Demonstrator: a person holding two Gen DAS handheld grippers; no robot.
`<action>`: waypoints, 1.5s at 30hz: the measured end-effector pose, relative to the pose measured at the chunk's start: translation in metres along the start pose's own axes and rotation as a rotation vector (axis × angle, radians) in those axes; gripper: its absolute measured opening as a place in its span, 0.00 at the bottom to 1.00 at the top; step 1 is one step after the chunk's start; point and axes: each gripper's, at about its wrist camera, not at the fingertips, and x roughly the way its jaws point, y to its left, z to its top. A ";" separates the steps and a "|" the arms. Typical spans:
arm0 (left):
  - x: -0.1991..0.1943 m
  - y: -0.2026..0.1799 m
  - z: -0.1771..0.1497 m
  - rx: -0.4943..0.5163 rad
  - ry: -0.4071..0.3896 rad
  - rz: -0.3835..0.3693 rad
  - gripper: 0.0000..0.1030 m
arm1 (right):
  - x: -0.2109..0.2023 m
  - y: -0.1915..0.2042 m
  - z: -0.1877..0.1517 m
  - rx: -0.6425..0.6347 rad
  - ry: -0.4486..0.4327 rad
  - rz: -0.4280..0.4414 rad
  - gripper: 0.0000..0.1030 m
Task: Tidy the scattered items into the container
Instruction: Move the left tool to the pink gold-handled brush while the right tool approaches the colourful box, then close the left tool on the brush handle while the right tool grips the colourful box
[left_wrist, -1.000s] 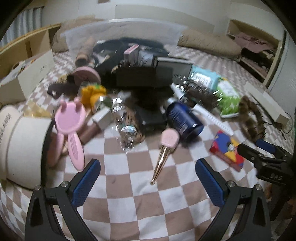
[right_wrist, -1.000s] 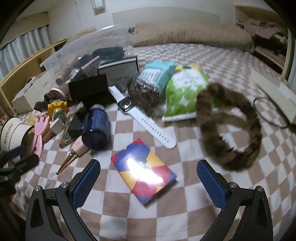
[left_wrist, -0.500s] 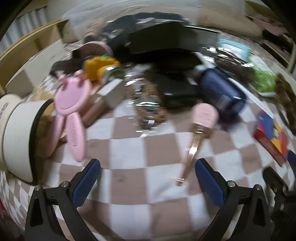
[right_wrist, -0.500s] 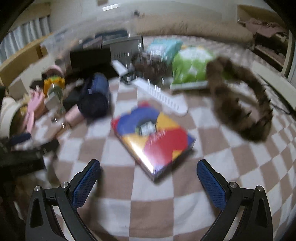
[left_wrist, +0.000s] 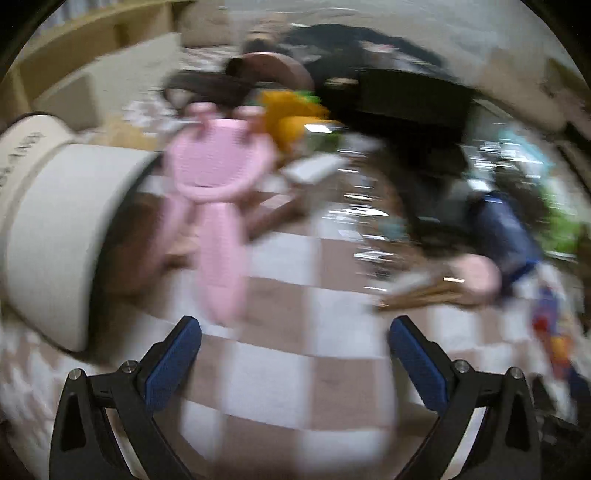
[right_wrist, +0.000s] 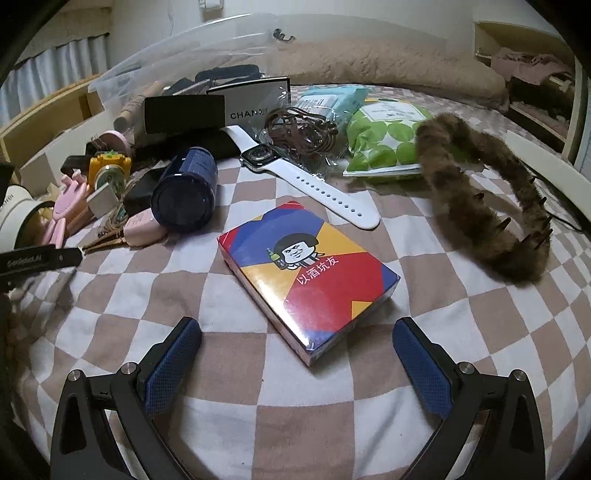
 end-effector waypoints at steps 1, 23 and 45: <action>-0.002 -0.006 0.001 0.003 0.005 -0.047 1.00 | 0.000 0.000 -0.001 0.000 0.000 0.003 1.00; 0.035 -0.085 0.030 0.072 -0.017 -0.004 1.00 | -0.003 0.000 -0.006 -0.011 -0.028 0.010 1.00; 0.023 -0.008 0.008 0.073 -0.053 0.096 1.00 | -0.013 -0.051 0.013 0.100 0.020 -0.136 1.00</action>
